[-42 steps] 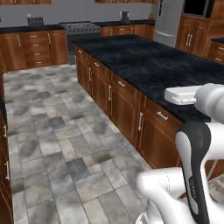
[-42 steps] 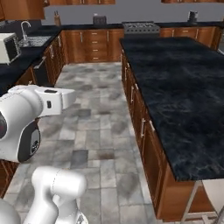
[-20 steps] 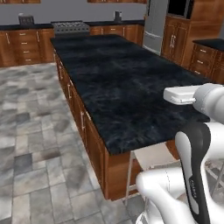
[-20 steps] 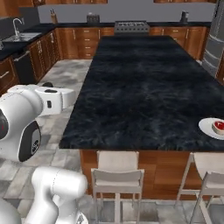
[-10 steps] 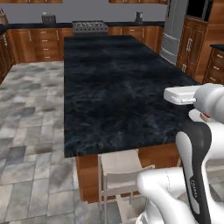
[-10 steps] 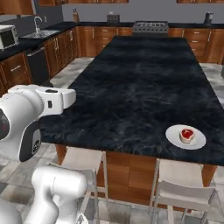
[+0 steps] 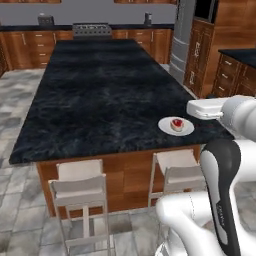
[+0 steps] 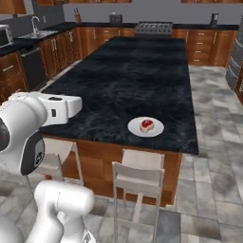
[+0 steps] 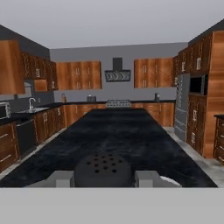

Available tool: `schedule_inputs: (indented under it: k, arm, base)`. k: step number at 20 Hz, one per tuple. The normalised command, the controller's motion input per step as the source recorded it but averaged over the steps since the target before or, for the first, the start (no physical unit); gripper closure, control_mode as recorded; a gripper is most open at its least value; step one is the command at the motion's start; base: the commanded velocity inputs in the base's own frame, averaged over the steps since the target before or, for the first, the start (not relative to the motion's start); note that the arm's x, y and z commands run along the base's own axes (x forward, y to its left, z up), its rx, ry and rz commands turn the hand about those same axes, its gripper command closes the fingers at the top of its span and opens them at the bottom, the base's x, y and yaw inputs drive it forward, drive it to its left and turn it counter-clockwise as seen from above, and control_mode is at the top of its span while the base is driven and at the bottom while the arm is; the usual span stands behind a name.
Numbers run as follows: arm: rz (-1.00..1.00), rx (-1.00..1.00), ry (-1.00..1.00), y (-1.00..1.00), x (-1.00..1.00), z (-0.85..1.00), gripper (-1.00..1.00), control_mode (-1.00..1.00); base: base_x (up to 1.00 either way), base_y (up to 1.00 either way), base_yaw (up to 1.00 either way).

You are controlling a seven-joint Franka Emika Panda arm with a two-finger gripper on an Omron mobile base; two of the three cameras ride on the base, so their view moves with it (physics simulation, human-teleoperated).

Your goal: Retrieve the shaker from the cabinet and place it next the steak on a plate on the dining table.

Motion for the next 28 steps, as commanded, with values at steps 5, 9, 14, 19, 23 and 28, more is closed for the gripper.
schedule_inputs:
  k: [5, 9, 14, 19, 23, 28]
  arm:
    - [0.0, 0.0, 0.0, 0.0, 0.0, 0.0, 1.0, 1.0]
    - [0.0, 0.0, 0.0, 0.0, 0.0, 0.0, 1.0, 1.0]
    - [0.0, 0.0, 0.0, 0.0, 0.0, 0.0, 1.0, 1.0]
    - [0.0, 0.0, 0.0, 0.0, 0.0, 0.0, 1.0, 1.0]
    - [0.0, 0.0, 0.0, 0.0, 0.0, 0.0, 1.0, 1.0]
    - [0.0, 0.0, 0.0, 0.0, 0.0, 0.0, 1.0, 1.0]
  base:
    - [-0.03, -1.0, 0.14]
    - [0.57, -1.0, 0.24]
    - [1.0, -0.63, 0.26]
    - [1.0, 0.05, 0.06]
    - [1.0, 0.05, 0.09]
    - [0.99, -0.15, 0.24]
